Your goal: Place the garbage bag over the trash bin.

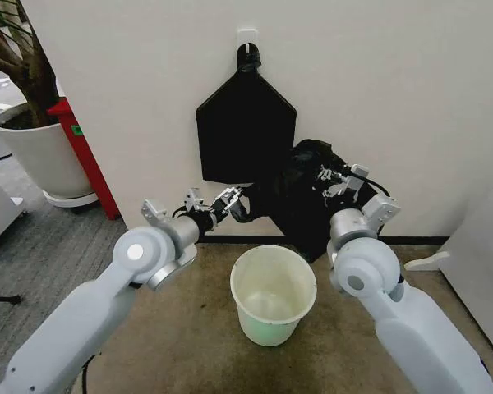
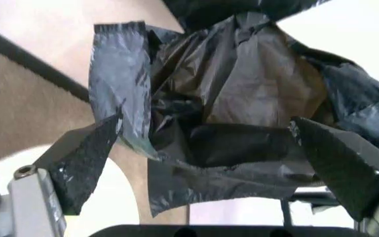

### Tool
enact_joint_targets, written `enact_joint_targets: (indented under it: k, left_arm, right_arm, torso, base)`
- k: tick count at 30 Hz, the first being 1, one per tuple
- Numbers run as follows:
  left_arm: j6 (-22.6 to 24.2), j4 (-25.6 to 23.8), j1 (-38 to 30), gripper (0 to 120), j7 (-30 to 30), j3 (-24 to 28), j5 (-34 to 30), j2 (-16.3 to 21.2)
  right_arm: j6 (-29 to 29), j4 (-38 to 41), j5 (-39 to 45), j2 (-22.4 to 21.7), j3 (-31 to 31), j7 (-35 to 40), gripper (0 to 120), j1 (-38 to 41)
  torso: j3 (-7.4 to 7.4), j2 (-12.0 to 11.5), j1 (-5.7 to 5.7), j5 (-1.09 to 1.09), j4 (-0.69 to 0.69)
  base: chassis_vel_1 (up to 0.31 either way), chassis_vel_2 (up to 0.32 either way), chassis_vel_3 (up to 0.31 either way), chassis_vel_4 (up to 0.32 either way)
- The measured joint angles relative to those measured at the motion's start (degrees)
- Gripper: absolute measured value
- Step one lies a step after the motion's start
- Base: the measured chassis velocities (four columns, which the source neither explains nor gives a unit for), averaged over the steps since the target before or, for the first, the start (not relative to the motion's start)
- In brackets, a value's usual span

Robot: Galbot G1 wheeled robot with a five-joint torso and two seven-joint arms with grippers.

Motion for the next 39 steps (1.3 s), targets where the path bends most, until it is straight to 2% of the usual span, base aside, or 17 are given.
enact_joint_targets:
  k: [10,23,32,36,39]
  left_arm:
    - [-0.76,0.09,1.01,100,-2.9,1.38,-2.44,-2.19]
    - [-4.82,4.87,-1.4,100,-4.83,1.89,-8.96,-8.95]
    - [-5.59,7.89,-2.08,100,-4.61,1.01,-9.54,-11.18]
    - [-5.62,8.83,-2.84,90,-4.3,0.99,-9.47,-11.64]
    - [-5.62,8.96,-3.24,79,-4.09,1.08,-9.37,-12.01]
  right_arm:
    - [0.05,0.28,1.29,-0.68,1.25,0.1,0,0.1]
    - [0.14,1.86,2.69,-1.5,2.47,-0.05,0,-1.6]
    - [0.24,2.87,2.91,-1.95,3.94,-0.45,0,-4.11]
    - [0.25,3.54,2.96,-2.32,4.34,-0.52,0,-5.14]
    - [0.25,3.97,3.16,-2.92,5.03,-0.57,0,-5.69]
  torso:
    - [0.0,0.0,0.0,0.01,0.01]
    - [0.0,0.0,0.0,0.0,0.0]
    - [0.0,0.0,0.0,0.0,0.0]
    - [0.0,0.0,0.0,-0.01,0.0]
    - [0.0,0.0,0.0,-0.01,0.0]
  base:
    - [0.0,0.0,0.0,0.0]
    - [0.0,0.0,0.0,0.0]
    - [0.0,0.0,0.0,0.0]
    - [0.0,0.0,0.0,0.0]
    - [0.0,0.0,0.0,0.0]
